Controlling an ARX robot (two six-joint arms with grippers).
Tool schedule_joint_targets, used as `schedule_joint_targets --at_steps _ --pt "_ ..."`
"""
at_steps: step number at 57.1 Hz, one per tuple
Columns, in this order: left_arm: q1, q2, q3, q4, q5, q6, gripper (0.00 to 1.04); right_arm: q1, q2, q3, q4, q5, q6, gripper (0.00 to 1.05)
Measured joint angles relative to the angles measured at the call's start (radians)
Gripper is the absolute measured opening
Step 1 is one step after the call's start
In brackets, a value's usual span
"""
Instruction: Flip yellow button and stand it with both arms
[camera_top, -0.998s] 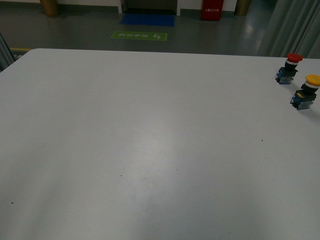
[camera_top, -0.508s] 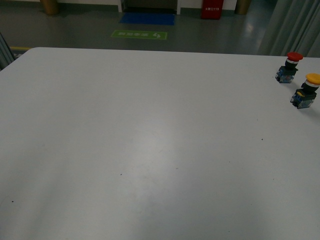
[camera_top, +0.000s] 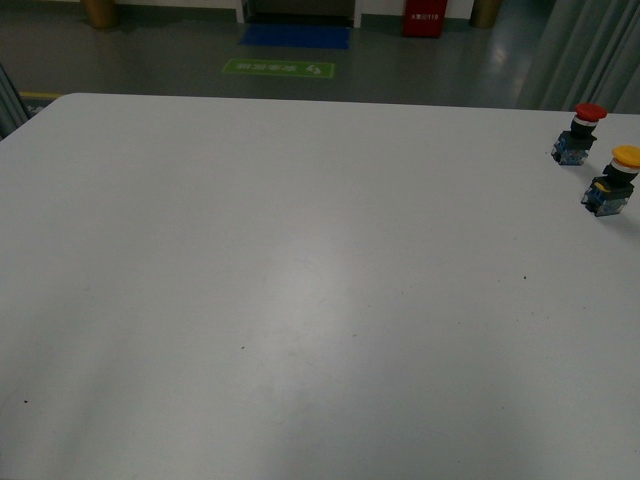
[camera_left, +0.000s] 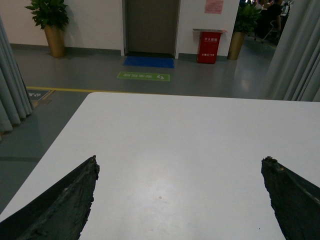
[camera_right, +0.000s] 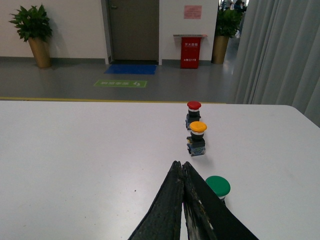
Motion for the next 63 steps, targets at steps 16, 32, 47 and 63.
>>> schedule_joint_targets --at_steps 16,32,47,63 --pt "0.0 0.0 0.0 0.0 0.0 0.0 0.98 0.0 -0.001 0.0 0.0 0.0 0.0 0.53" --pt "0.0 0.0 0.0 0.0 0.0 0.0 0.98 0.0 -0.001 0.0 0.0 0.0 0.0 0.98" --pt "0.0 0.0 0.0 0.0 0.0 0.0 0.98 0.0 -0.001 0.0 0.0 0.0 0.0 0.97" --pt "0.0 0.0 0.0 0.0 0.0 0.0 0.98 0.0 -0.001 0.0 0.0 0.0 0.0 0.97"
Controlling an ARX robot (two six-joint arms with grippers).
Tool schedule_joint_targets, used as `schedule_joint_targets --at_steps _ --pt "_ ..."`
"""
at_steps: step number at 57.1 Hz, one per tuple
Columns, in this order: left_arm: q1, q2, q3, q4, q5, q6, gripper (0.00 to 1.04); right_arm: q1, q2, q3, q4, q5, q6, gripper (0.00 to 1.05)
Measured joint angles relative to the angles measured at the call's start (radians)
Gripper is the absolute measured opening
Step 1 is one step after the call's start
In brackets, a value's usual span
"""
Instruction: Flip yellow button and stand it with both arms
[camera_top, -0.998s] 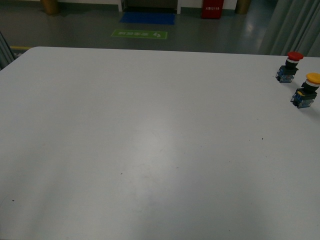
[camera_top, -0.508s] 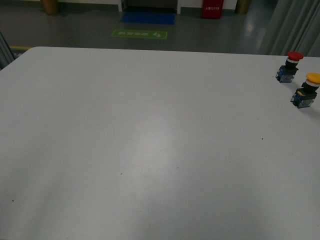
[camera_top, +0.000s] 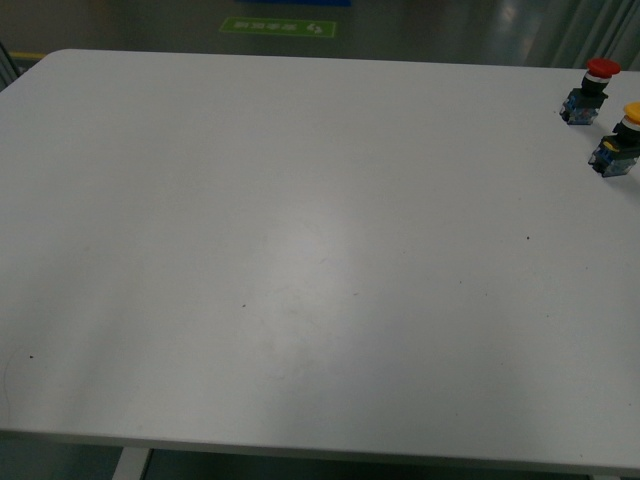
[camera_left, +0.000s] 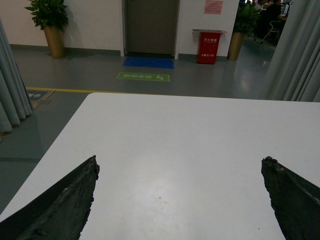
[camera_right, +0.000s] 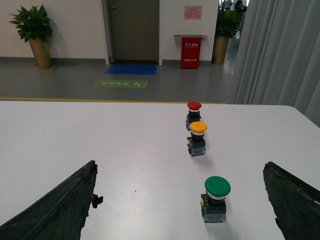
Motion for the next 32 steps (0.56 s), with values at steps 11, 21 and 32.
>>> schedule_joint_targets --at_steps 11,21,32 --pt "0.0 0.0 0.0 0.0 0.0 0.0 0.98 0.0 0.0 0.0 0.0 0.0 0.0 0.97" --pt "0.0 0.0 0.0 0.0 0.0 0.0 0.98 0.0 0.0 0.0 0.0 0.0 0.0 0.97" --pt "0.0 0.0 0.0 0.0 0.0 0.0 0.98 0.0 0.0 0.0 0.0 0.0 0.0 0.97"
